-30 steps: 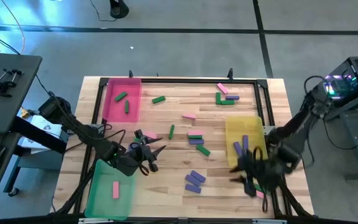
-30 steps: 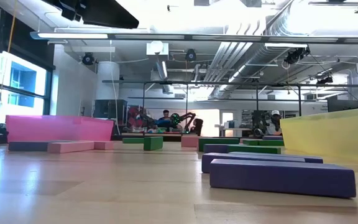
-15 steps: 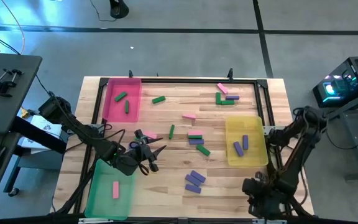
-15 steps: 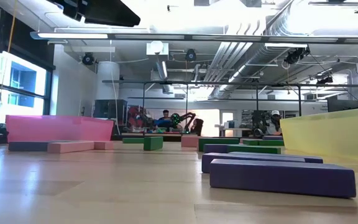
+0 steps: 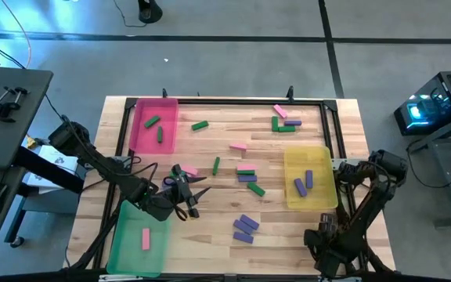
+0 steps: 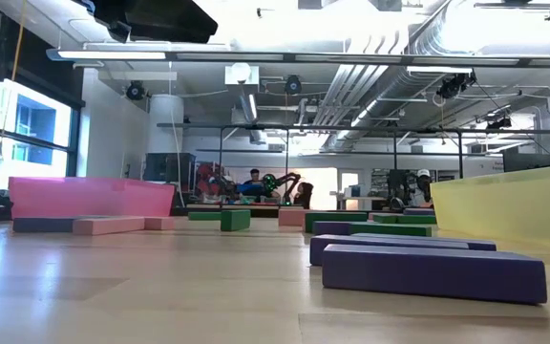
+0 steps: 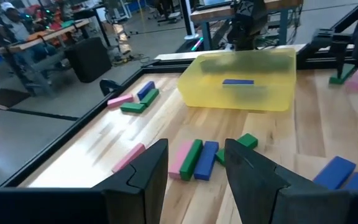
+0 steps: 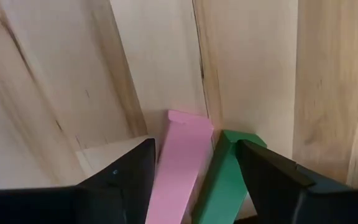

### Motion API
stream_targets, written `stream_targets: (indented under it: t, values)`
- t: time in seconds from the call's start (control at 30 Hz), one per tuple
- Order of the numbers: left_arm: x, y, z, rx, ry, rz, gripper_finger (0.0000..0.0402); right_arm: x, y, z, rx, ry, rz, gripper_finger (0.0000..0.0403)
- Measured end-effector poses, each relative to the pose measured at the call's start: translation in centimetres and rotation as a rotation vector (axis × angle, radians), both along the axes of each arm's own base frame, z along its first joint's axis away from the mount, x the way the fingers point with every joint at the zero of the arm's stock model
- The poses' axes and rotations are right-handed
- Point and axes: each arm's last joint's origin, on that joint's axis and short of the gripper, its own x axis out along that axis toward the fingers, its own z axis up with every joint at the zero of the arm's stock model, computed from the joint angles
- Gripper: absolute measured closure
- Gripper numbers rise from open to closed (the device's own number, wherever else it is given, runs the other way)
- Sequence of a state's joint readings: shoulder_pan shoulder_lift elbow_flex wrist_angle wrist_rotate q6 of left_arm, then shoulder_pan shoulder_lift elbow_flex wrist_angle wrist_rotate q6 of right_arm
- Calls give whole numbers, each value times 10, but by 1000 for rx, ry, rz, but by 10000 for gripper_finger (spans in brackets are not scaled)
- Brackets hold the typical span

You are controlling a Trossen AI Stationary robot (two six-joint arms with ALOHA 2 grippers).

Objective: Sort blocks
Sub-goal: Put the pink block into the green bin

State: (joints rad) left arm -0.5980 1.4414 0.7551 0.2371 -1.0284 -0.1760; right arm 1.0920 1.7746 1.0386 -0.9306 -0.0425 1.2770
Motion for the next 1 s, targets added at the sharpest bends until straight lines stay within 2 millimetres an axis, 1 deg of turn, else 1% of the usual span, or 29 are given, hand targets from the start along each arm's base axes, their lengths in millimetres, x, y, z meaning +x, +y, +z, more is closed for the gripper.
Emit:
stream_targets:
  t: [0.3,0.4,0.5,0.57,0.63,0.8,1.0]
  values:
    - [0,0,0,-5,-2,0,257,0,0,-1,4,-2,26,194]
    - [0,0,0,-5,-2,0,257,1,-4,2,-11,-5,7,194]
    - [0,0,0,-5,-2,0,257,3,-8,7,-19,-35,-43,194]
    - [0,0,0,-5,-2,0,257,4,-7,13,18,-73,-72,194]
    - [0,0,0,-6,-3,0,257,5,-5,14,40,-87,-107,194]
    - [0,0,0,-12,-5,2,257,2,-3,14,71,-5,-253,189]
    - [0,0,0,-11,-2,2,257,-7,1,15,78,56,-353,159]
